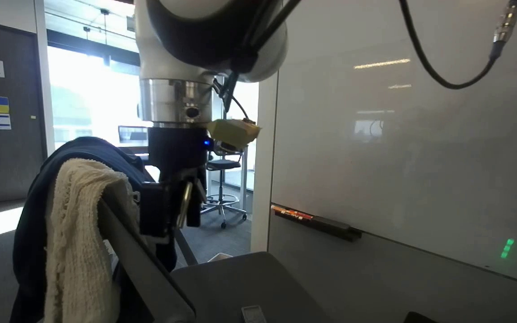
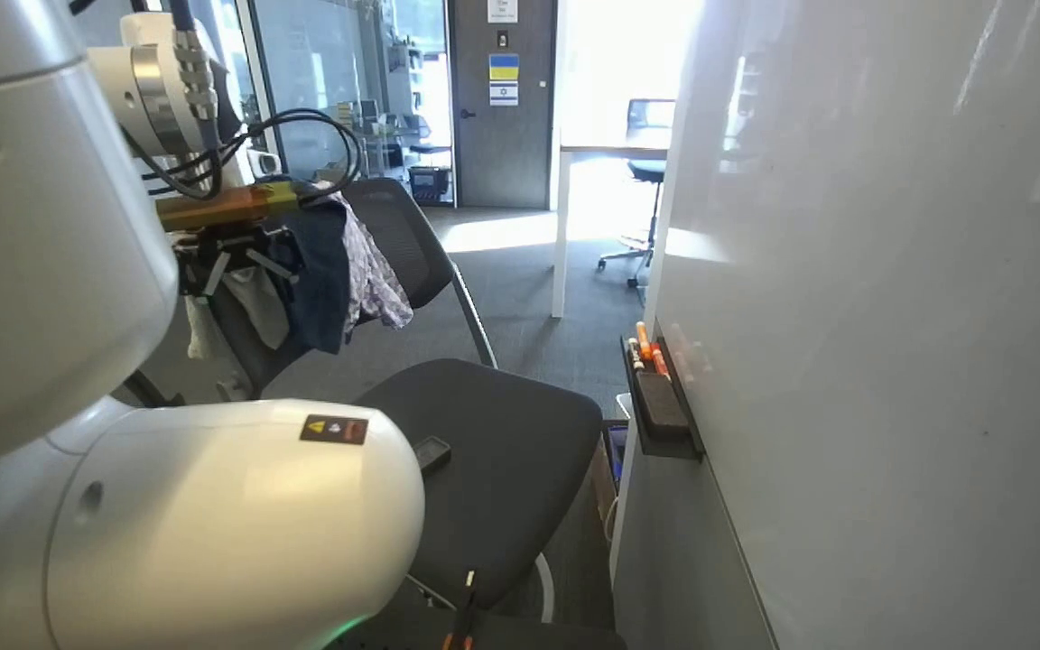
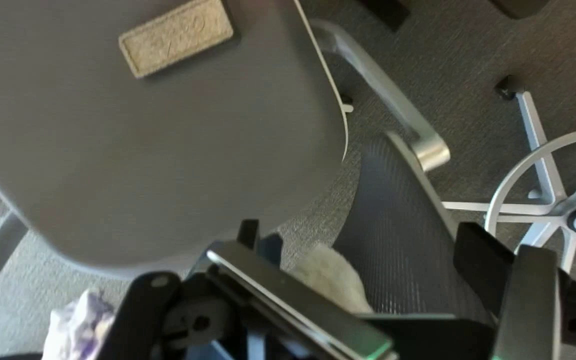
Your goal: Move the clothes to the seat of the chair
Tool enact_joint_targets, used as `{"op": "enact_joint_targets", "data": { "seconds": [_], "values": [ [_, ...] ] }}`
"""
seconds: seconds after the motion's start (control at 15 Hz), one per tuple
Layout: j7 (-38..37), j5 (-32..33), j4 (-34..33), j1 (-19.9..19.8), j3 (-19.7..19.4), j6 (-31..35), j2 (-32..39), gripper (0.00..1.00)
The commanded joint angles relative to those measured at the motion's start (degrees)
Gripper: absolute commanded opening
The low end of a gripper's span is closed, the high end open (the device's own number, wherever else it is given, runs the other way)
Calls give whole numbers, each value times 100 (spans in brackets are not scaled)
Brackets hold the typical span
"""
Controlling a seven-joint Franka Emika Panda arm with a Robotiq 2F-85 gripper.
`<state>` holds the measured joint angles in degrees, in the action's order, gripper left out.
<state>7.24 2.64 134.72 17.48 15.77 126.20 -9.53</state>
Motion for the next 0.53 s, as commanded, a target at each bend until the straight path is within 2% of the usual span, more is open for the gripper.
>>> {"op": "enact_joint_targets", "data": {
  "seconds": [0.0,0.27,0.4,0.47],
  "values": [
    [614,597,-735,-4,75,-71,356,100],
    [1563,980,-801,5,18,120,232,100],
    [1962,1056,-732,7,-10,506,181,100],
    [2040,1080,-623,-5,-34,903,150,100]
  ]
}}
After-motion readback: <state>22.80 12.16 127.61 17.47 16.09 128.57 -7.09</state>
